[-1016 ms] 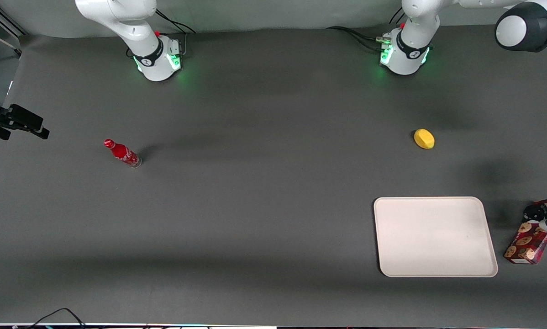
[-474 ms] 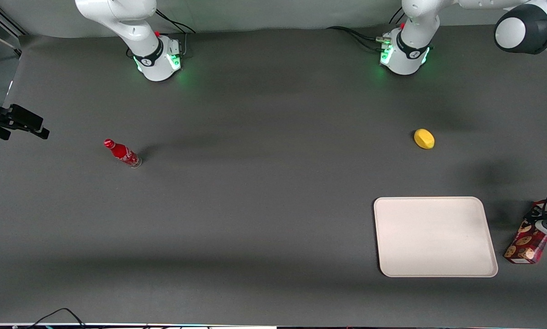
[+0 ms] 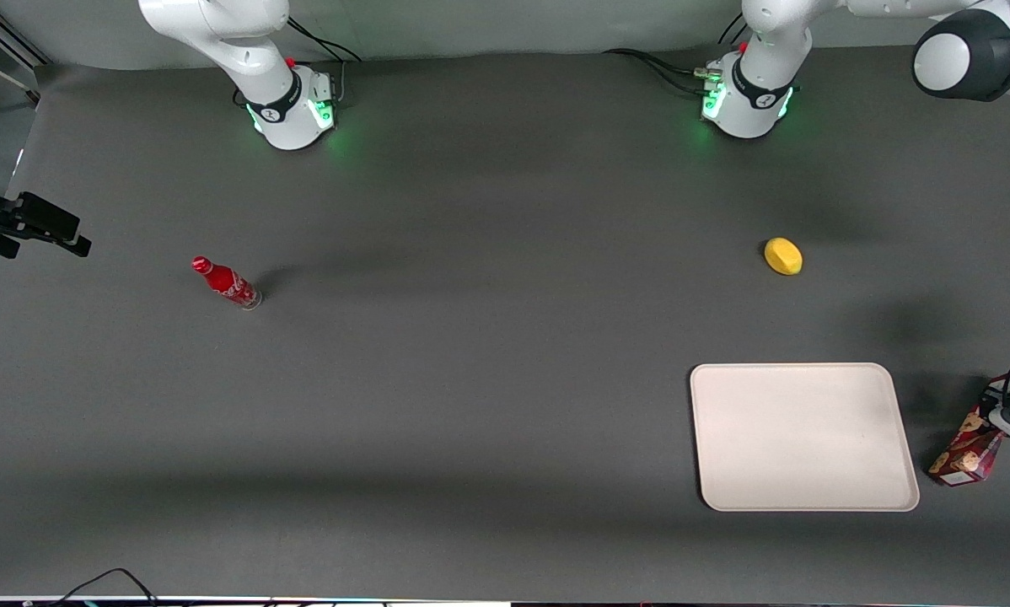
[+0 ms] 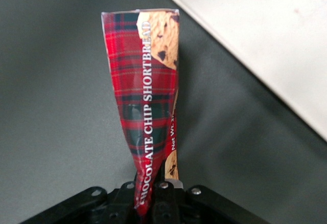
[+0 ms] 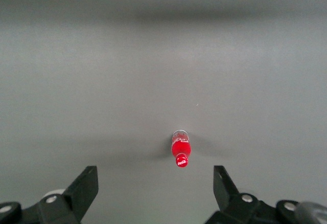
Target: Place red cookie box on tray
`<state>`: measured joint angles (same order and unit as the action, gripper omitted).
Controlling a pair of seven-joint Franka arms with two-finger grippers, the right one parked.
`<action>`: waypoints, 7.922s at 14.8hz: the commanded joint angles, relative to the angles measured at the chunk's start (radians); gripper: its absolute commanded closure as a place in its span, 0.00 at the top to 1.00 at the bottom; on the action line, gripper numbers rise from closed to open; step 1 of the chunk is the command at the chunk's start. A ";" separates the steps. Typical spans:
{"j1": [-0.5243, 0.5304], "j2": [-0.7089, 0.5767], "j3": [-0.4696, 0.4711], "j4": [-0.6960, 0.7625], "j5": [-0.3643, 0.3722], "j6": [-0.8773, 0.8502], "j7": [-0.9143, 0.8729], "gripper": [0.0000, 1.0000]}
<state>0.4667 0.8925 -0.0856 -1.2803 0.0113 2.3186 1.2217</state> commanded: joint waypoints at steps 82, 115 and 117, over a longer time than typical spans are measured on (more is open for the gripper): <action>-0.276 -0.460 -0.060 -0.068 0.124 -0.738 -1.039 1.00; -0.468 -0.988 0.021 -0.373 0.016 -0.868 -1.311 1.00; -0.477 -0.972 0.018 -0.401 0.009 -0.799 -1.315 1.00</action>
<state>-0.0194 -0.0846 -0.0381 -1.6399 0.0381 1.4438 -0.0613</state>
